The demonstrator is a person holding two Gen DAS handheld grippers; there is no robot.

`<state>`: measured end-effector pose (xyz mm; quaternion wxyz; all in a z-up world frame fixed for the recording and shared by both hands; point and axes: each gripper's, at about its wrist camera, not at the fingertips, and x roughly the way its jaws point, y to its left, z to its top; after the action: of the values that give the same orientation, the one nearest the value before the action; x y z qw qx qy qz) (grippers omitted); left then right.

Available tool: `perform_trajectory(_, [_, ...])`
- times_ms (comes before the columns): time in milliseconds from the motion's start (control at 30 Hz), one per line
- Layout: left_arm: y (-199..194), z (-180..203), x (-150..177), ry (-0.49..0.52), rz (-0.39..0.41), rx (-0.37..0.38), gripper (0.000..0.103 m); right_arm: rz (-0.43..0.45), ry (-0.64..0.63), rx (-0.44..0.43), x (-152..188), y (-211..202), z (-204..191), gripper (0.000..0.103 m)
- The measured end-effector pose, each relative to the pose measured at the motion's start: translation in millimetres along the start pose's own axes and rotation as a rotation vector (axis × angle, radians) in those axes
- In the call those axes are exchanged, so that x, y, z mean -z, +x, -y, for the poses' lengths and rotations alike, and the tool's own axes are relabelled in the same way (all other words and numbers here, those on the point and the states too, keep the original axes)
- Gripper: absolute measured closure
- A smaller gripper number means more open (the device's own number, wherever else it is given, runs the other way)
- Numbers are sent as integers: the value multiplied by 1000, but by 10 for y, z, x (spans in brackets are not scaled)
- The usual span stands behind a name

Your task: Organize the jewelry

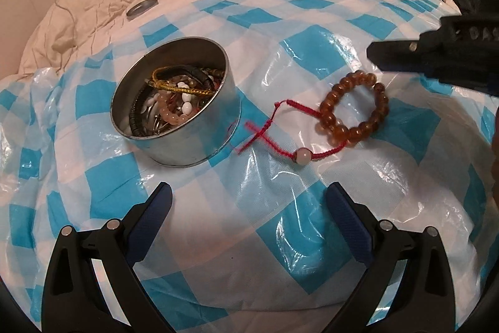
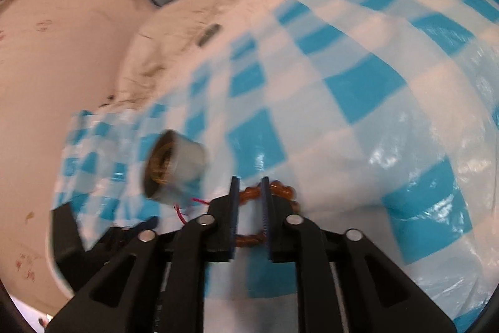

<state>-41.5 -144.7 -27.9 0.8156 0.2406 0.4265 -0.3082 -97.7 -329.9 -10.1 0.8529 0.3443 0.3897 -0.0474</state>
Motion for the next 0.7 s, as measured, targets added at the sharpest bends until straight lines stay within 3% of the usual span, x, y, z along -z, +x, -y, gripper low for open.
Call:
perform_trajectory(133, [-45,-139,-28,-105,7,89,8,28,-61,87,13,-8,-46,47])
perform_trajectory(233, [-45,-194,-92,-178,23,117,8,7,-178,182,83,107,-161,38])
perform_trajectory(367, [95,-263,-171,-312,13,126,8,-17,-284,263,197,248,-250,35])
perform_trajectory(567, [188,-391,-175,-457,33,135,10,-30,-304,272,234,281,-249,35])
perform_trajectory(600, [191,-379,-177,-455,36,135,12,-33,-304,270,237,282,-246,35])
perform_trajectory(700, [202,-308,-171,-426,23,113,35,-48,-326,254,257,298,-299,40])
